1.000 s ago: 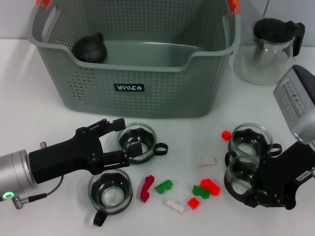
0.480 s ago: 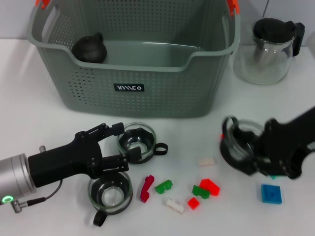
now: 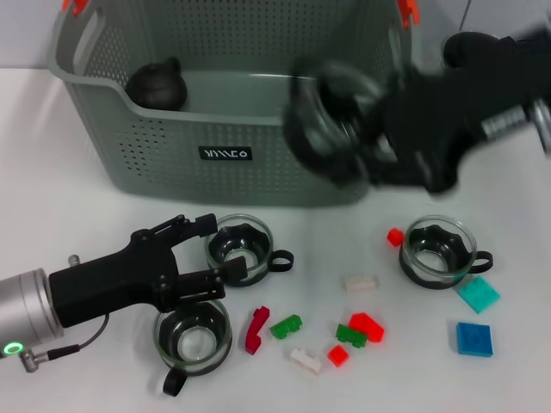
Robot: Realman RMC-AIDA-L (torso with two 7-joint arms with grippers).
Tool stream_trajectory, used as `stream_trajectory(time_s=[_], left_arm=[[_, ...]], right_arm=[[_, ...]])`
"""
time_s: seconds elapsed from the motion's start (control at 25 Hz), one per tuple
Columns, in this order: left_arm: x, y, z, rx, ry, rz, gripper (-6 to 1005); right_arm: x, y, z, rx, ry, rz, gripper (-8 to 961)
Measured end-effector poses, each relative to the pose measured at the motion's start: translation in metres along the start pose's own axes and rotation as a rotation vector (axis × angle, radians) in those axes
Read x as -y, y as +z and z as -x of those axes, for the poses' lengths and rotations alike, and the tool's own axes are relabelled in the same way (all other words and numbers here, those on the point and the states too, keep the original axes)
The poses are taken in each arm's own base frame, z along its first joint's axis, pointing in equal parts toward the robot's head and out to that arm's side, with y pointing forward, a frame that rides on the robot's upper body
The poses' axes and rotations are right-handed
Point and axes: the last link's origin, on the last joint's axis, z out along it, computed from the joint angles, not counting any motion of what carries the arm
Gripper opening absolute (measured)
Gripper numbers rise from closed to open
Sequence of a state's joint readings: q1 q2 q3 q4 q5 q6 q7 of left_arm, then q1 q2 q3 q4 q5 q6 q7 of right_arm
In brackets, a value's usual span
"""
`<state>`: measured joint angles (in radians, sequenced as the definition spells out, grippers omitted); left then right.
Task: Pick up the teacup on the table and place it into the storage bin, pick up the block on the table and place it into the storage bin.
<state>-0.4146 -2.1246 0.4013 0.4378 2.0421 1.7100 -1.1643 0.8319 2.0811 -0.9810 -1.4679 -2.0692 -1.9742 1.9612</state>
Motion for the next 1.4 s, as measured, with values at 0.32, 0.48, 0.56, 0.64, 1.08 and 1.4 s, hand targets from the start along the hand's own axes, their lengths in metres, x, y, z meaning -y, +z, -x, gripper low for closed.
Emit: stream_trajectory(time_s=[0.32,0.48,0.56,0.64,1.08,1.4], left_arm=[[0.0,0.004,0.0,-0.007,0.002,0.001,947],[-0.001,0.006,-0.001,-0.011,0.002,0.004,948],[0.0,0.007,-0.002,-0.012,0.002,0.006,948],[0.0,0.008,-0.003,-0.014,0.0,0.006,948],[0.001,0.011,-0.006,-0.035,0.003,0.0,947],[0.0,0.015,-0.005,-0.038,-0.008,0.011,947]], right_arm=[[0.079,0.012,0.032,0.078,0.116,-0.264,62],[0.121,0.033,0.02,0.023,0.17,-0.375,62],[0.135,0.046,0.011,-0.02,0.185,-0.408,62],[0.144,0.058,0.002,-0.05,0.179,-0.448,62],[0.155,0.115,-0.039,-0.215,0.083,-0.626,62],[0.155,0.117,-0.05,-0.241,0.087,-0.644,63]])
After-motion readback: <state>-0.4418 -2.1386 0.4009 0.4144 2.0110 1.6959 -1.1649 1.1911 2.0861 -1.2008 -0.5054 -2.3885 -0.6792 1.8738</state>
